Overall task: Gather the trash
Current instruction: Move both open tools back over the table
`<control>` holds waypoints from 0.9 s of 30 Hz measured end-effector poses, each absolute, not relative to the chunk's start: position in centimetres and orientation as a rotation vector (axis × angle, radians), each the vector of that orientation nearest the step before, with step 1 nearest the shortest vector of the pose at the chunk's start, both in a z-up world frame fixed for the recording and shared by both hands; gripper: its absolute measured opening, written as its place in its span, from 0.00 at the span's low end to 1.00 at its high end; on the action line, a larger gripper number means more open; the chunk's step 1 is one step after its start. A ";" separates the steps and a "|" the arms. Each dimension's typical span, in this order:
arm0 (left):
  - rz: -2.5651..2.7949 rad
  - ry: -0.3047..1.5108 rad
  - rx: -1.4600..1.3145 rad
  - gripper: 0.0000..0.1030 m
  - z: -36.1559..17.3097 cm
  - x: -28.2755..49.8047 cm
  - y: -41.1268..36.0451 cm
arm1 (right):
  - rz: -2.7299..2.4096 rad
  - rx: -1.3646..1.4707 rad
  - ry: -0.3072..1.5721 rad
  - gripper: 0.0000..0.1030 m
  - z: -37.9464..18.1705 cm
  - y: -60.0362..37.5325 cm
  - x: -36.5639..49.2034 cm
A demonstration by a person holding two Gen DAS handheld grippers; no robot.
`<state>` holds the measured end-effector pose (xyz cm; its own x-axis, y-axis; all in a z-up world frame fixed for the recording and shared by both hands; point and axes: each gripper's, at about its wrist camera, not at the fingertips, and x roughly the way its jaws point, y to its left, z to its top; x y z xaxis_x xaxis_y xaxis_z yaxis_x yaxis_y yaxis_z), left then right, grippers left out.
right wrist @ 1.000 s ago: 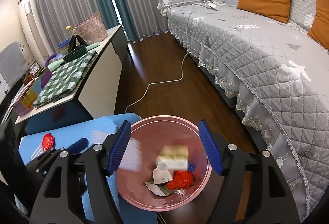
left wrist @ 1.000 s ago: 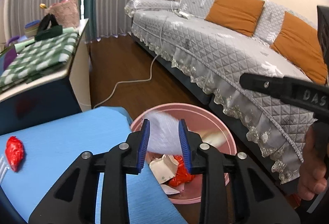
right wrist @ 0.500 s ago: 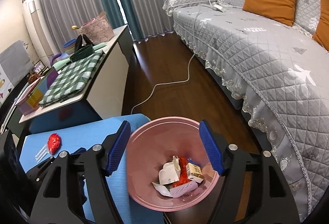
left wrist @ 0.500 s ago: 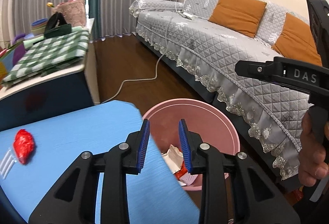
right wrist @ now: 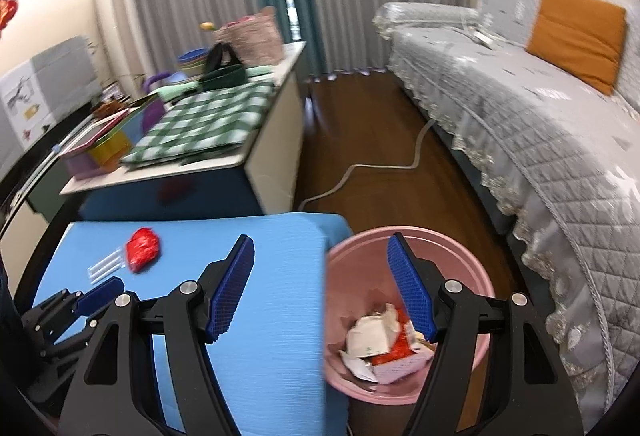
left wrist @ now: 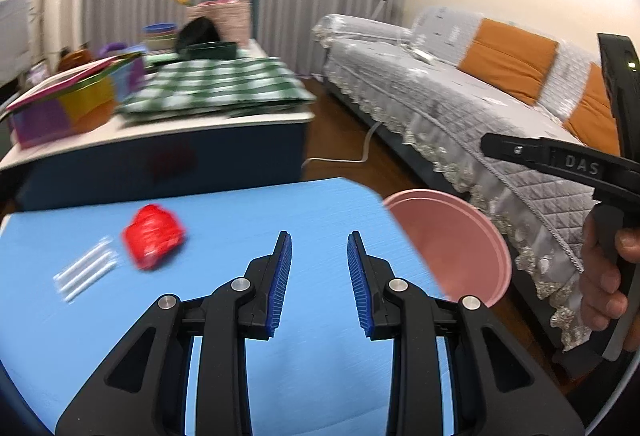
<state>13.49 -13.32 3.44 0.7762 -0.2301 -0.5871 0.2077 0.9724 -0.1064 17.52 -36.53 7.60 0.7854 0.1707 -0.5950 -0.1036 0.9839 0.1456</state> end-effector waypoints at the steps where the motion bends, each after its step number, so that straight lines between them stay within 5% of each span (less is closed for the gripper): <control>1: -0.214 0.638 -0.041 0.29 3.3 13.2 -12.2 | 0.163 0.094 0.645 0.67 7.7 -35.6 17.4; 27: -0.007 0.677 -0.175 0.29 -0.7 14.2 1.4 | 0.372 -0.021 0.669 0.67 4.1 -18.3 20.3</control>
